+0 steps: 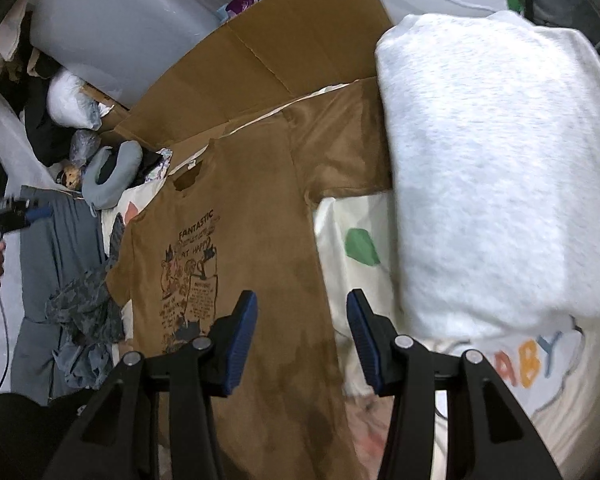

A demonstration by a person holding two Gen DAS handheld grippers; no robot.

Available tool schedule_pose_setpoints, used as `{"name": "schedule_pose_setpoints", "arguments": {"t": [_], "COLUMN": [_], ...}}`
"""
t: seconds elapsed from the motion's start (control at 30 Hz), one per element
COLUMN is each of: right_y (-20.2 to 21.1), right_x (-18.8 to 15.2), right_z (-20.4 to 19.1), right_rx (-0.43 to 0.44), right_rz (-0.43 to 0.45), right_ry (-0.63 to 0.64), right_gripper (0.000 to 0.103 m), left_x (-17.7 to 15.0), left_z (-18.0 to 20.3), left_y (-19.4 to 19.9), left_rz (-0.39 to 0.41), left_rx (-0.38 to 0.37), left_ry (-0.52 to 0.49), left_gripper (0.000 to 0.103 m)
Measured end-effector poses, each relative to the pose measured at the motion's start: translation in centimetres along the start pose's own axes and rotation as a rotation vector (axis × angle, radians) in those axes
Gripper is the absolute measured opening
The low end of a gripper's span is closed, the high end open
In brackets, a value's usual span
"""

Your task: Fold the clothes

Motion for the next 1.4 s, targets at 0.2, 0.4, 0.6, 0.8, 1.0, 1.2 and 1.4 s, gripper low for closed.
{"name": "schedule_pose_setpoints", "arguments": {"t": [0.2,0.4,0.6,0.8,1.0,1.2,1.4], "right_y": [-3.7,-7.1,-10.4,-12.6,-13.7,-14.4,-16.0], "right_x": [1.9,3.3,3.7,3.3,3.7,3.1,2.5], "right_z": [0.9,2.7,3.4,4.2,4.4,4.0,5.2], "right_rx": [-0.019,-0.064,-0.073,-0.05,-0.099,-0.119,-0.186], "right_rz": [0.027,0.071,0.075,-0.007,0.059,0.1,0.107], "right_ry": [-0.046,-0.148,-0.218,-0.194,-0.248,-0.311,-0.331], "right_gripper": [0.037,0.037,0.044,0.059,0.068,0.068,0.065], "left_x": [1.8,0.7,-1.2,-2.3,-3.4,-4.2,-4.9], "left_z": [2.6,4.5,5.9,7.1,8.1,8.7,10.0], "left_y": [-6.6,-13.0,-16.8,-19.8,-22.6,-25.3,-26.8], "left_rz": [-0.046,-0.094,-0.116,-0.123,-0.144,-0.16,-0.154], "left_rx": [-0.04,-0.064,-0.094,-0.11,-0.154,-0.17,-0.222], "left_ry": [-0.007,-0.027,-0.073,-0.122,-0.151,-0.179,-0.243], "left_gripper": [0.05,0.05,0.05,0.05,0.05,0.05,0.05]}}
Point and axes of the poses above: each gripper's, at about its wrist camera, not at the fingertips, and y roughly against the way its jaws point, z to its right, x to its top, the point moved 5 cm from there along -y, roughly the way its jaws point, and after that the axes turned 5 degrees about z, right-handed, at the moved point
